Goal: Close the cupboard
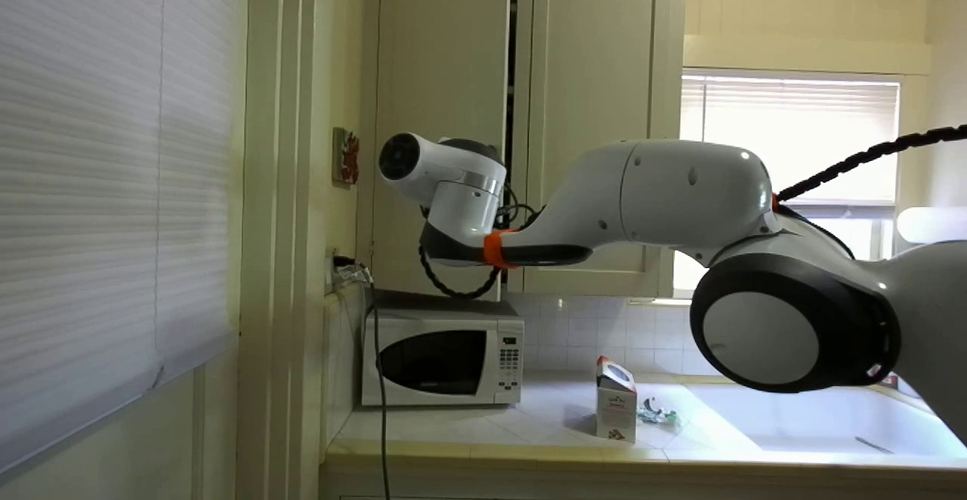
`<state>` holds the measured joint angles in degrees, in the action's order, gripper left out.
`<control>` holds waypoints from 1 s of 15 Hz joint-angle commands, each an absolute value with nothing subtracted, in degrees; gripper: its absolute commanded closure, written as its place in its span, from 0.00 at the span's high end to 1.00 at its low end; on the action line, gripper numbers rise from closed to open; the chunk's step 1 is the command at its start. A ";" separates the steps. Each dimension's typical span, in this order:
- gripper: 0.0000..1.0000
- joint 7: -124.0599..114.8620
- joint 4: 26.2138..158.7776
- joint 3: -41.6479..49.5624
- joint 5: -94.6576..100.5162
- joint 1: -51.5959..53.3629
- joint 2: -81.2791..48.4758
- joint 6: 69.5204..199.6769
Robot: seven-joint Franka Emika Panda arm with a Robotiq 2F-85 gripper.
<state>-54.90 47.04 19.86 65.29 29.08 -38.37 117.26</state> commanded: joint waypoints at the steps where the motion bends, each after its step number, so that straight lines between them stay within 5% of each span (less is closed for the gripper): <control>1: 1.00 -52.32 51.21 14.89 59.52 29.08 -34.87 119.78; 9: 1.00 -48.67 55.32 5.68 41.04 20.91 -30.21 125.96; 15: 1.00 -46.93 51.43 7.15 47.04 24.41 -33.81 128.23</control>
